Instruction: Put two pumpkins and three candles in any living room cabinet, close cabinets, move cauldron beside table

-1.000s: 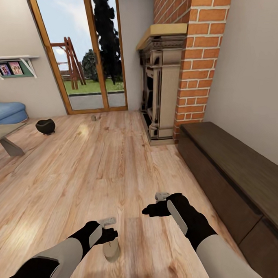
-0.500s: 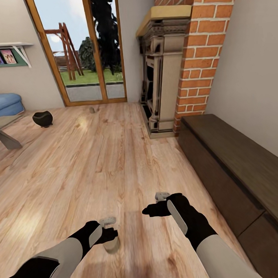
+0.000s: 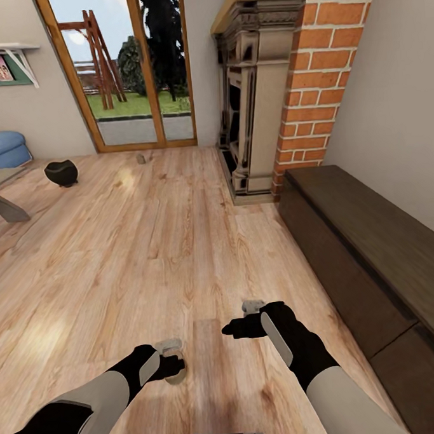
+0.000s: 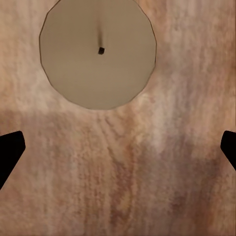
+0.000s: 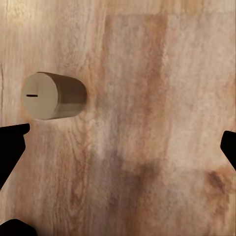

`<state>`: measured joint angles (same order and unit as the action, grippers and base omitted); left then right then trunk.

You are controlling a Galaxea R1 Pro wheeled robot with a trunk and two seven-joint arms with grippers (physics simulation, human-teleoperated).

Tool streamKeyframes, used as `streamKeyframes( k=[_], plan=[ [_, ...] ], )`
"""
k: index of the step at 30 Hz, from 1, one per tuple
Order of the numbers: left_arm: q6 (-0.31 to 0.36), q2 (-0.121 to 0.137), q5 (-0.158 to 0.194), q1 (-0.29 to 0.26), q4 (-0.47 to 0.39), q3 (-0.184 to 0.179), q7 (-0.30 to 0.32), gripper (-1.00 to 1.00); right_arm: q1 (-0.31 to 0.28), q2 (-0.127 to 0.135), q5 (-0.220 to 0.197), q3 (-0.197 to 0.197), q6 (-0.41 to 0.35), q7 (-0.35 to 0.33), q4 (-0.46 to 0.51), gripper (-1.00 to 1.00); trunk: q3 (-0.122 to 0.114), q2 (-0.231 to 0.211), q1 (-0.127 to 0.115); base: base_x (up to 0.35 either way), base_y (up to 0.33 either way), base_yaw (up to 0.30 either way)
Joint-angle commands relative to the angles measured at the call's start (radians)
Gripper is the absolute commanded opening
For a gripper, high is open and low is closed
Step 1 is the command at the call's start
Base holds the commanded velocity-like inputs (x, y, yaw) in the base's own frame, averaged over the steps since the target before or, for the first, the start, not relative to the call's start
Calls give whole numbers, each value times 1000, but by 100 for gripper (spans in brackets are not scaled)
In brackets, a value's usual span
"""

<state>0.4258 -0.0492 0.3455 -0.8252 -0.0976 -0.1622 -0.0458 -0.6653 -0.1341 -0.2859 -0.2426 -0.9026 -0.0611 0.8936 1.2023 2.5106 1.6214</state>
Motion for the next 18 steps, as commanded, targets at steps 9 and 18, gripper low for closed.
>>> streamKeyframes(
  k=[9, 18],
  plan=[
    [5, 0, 10, 0, -2, -7, -5, 100, 0, 0, 7, 0, -4, -6, 1, 100, 36, 2, 4, 0, 0, 0],
    [4, 0, 10, 0, -2, -7, -5, 100, 0, -1, 7, -1, -4, -6, 1, 100, 59, 4, 6, 0, 0, 0]
  ],
)
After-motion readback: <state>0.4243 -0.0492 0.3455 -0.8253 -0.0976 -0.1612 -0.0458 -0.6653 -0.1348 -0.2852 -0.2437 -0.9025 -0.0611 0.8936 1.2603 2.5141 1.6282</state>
